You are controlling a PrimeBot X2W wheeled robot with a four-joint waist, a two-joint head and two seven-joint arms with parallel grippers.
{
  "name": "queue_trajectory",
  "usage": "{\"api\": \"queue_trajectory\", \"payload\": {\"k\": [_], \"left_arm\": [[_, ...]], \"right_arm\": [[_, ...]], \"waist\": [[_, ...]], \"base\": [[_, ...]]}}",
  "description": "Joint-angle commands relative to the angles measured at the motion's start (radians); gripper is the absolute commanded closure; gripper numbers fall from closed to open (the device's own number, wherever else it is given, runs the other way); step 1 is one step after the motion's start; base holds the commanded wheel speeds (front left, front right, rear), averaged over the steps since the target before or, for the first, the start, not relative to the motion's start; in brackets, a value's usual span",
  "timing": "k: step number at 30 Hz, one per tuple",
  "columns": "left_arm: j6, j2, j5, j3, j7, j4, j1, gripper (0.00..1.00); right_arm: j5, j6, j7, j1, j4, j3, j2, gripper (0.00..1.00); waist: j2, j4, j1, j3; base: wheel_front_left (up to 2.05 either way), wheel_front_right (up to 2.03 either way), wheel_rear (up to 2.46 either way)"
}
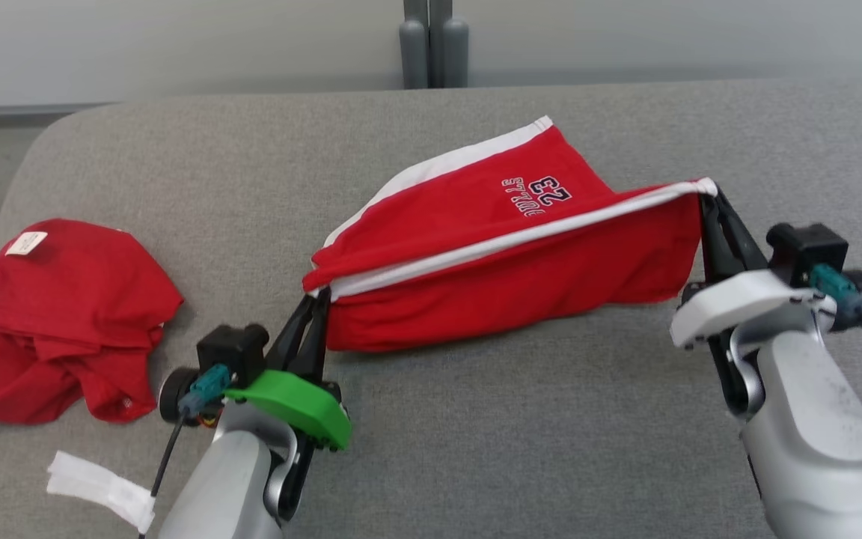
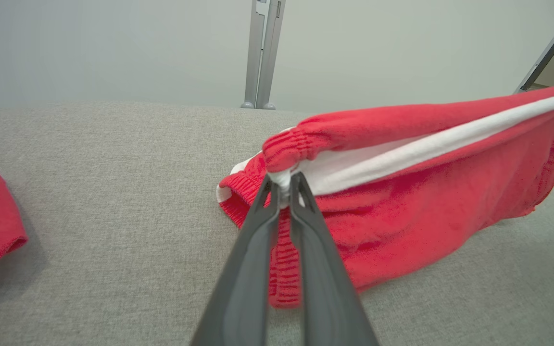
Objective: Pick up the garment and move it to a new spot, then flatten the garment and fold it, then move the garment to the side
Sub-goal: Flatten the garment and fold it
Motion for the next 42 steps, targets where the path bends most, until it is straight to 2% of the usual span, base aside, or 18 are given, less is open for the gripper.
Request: {"api": "queue_trajectory", "payload": {"k": [1,7,13,21,28,29,30,31,32,33,36,42], "left_arm": [[0.010,0.006,-0.008,-0.009,0.000,0.008,-0.039,1.00],[0.054,0.006,-0.071,-0.058,0.000,0.031,-0.163,1.00],[0.090,0.005,-0.142,-0.124,0.000,0.031,-0.267,1.00],[0.162,0.005,-0.214,-0.207,0.000,0.023,-0.361,1.00],[0.213,0.005,-0.248,-0.248,0.000,0.019,-0.397,1.00],[0.221,0.005,-0.250,-0.251,0.000,0.020,-0.400,1.00],[0.229,0.005,-0.251,-0.251,0.000,0.020,-0.403,0.98],[0.235,0.005,-0.249,-0.252,0.000,0.017,-0.406,0.78],[0.239,0.005,-0.248,-0.253,0.000,0.013,-0.406,0.62],[0.238,0.005,-0.248,-0.255,0.000,0.011,-0.406,0.00],[0.232,0.005,-0.254,-0.255,0.000,-0.003,-0.399,0.00],[0.258,0.005,-0.210,-0.234,0.000,-0.011,-0.364,0.00]], "right_arm": [[-0.010,-0.002,-0.003,-0.050,0.030,0.004,-0.019,1.00],[-0.048,-0.002,-0.003,-0.255,0.182,0.030,-0.067,1.00],[-0.085,-0.002,-0.003,-0.420,0.313,0.058,-0.088,1.00],[-0.142,-0.002,-0.003,-0.573,0.447,0.071,-0.087,1.00],[-0.182,-0.002,-0.003,-0.634,0.505,0.045,-0.086,1.00],[-0.190,-0.002,-0.003,-0.641,0.517,0.037,-0.087,0.95],[-0.196,-0.002,-0.003,-0.647,0.519,0.031,-0.086,0.79],[-0.207,-0.002,-0.003,-0.651,0.521,0.023,-0.088,0.67],[-0.212,-0.002,-0.003,-0.650,0.526,0.010,-0.088,0.33],[-0.216,-0.002,-0.003,-0.651,0.524,0.000,-0.086,0.00],[-0.225,-0.002,-0.003,-0.651,0.498,-0.018,-0.070,0.00],[-0.210,-0.002,-0.003,-0.602,0.468,-0.034,-0.059,0.00]], "waist": [[0.0000,0.052,0.0000,0.085],[0.0000,0.088,0.0000,0.187],[0.0000,0.117,0.0000,0.263],[0.0000,0.146,0.0000,0.332],[0.0000,0.167,0.0000,0.359],[0.0000,0.168,0.0000,0.362],[0.0000,0.168,0.0000,0.364],[0.0000,0.169,0.0000,0.366],[0.0000,0.169,0.0000,0.368],[0.0000,0.169,0.0000,0.369],[0.0000,0.165,0.0000,0.369],[0.0000,0.151,0.0000,0.348]], "base": [[0.00,0.00,0.00],[0.00,0.00,0.00],[0.00,0.00,0.00],[0.00,0.00,0.00],[0.00,0.00,0.00],[0.00,0.00,0.00],[0.00,0.00,0.00],[0.00,0.00,0.00],[0.00,0.00,0.00],[0.00,0.00,0.00],[0.00,0.00,0.00],[0.00,0.00,0.00]]}}
